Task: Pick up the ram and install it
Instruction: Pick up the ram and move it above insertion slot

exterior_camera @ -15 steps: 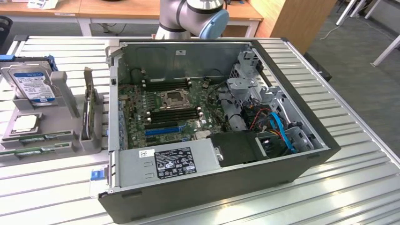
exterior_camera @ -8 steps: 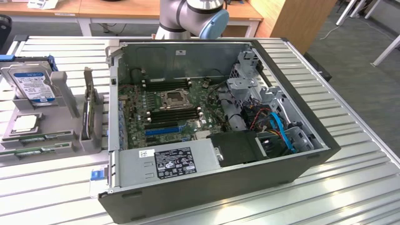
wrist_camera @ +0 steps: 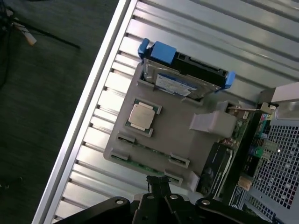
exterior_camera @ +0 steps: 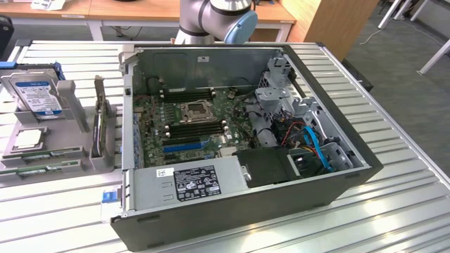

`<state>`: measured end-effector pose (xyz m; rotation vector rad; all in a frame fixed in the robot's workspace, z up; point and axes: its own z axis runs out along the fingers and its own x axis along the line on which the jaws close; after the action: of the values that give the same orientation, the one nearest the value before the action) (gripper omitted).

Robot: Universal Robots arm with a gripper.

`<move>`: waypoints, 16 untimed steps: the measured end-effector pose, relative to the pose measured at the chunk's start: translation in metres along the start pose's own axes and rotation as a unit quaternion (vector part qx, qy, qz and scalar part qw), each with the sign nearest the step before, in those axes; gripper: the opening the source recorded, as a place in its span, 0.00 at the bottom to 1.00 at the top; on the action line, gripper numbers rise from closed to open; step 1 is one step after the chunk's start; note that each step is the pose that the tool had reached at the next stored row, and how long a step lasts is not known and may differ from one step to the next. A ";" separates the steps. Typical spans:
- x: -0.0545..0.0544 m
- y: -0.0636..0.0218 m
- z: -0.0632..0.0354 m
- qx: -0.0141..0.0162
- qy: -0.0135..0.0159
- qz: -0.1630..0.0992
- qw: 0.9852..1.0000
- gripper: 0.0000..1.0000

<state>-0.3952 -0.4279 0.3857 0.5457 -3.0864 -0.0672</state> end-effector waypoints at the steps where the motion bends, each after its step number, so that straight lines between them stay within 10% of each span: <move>1: 0.000 0.0000 0.0002 0.000 0.000 -0.009 1.000 0.10; 9: 0.000 -0.0001 0.0016 0.000 0.004 -0.082 0.997 0.10; 16: 0.000 -0.0001 0.0029 0.000 0.006 -0.145 0.989 0.10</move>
<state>-0.3952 -0.4279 0.3827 0.9863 -2.9685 -0.0649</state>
